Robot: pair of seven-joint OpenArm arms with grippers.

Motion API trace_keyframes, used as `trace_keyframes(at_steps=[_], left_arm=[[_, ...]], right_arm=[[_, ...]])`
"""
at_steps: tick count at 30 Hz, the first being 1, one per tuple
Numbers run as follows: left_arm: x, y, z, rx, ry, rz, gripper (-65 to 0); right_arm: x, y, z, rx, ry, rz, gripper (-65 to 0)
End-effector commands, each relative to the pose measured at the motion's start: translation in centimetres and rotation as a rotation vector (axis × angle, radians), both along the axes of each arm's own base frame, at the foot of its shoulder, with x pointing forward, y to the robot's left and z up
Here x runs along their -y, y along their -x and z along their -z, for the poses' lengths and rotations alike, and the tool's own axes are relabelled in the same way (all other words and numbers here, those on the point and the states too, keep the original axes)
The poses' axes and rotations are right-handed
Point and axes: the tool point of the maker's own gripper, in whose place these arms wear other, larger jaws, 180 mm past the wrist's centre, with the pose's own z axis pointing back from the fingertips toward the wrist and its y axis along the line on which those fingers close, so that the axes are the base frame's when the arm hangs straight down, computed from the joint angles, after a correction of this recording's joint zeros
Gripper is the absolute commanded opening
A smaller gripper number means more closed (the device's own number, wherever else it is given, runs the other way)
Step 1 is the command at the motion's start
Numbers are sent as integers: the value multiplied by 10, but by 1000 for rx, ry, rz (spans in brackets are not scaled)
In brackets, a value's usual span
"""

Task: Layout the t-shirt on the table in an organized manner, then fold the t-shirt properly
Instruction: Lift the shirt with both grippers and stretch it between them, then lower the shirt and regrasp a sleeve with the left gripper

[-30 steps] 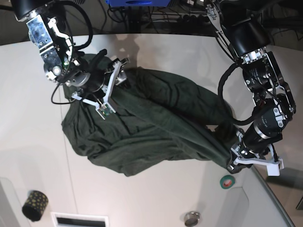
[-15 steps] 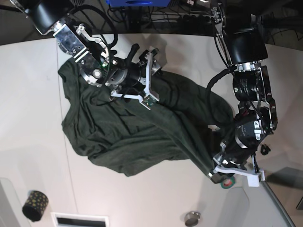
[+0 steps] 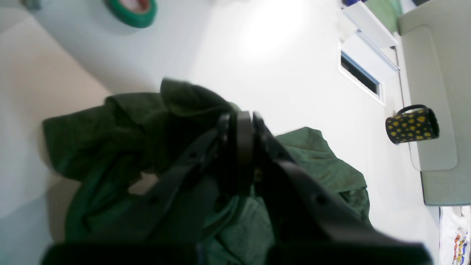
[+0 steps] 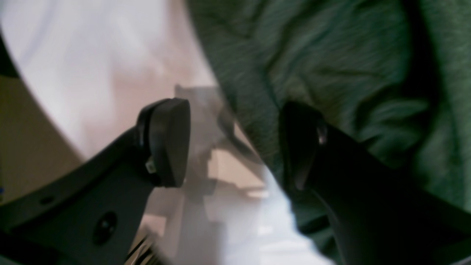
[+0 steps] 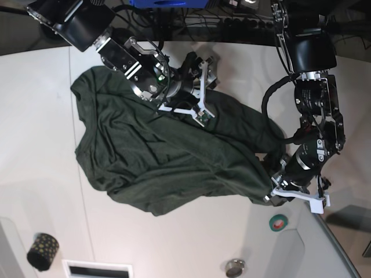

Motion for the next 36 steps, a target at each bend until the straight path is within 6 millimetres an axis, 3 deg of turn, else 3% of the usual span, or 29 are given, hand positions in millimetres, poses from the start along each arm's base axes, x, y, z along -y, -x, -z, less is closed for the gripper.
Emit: trace_keyframes(at_steps=[1,5,6,9,12,17,24,26,29,33,36], left_arm=[[-1,-11,-22,70,0,-1,-650],[-1,-7,-16,56,0,-1,-650],[-1,-6,-15,53,-1,-1,-650],[-2,1,-6,31,-4,-1,-650],[-9,11,4,3,-26,0,-650],[-18,26,17,-35,-46,-4,-650],[-35,38,26,-29,-89,-41,-650],[-39,41,27,-18,-104,-53,-650],[-35,40,23,-7,-121,-43,-650],[-20,33,10,39,-93,-36,-650],[-10,24,-5,80,-88,-21,-650]], right_arm=[[-2,-7,-1,3,4,12,-267],[6,-8,10,-15,37,19,-294],[7,-8,11,-17,40,19,-339],[17,4,20,-43,58,21,-560],[22,17,17,-42,44,13,-558],[28,41,-7,-31,13,-24,-581],[32,55,-61,30,-34,-78,-608],[33,56,-68,34,-34,-87,-608],[26,54,-75,45,-56,-88,-600],[-7,42,-95,74,-131,-85,-600],[-22,28,-88,56,-132,-62,-600]])
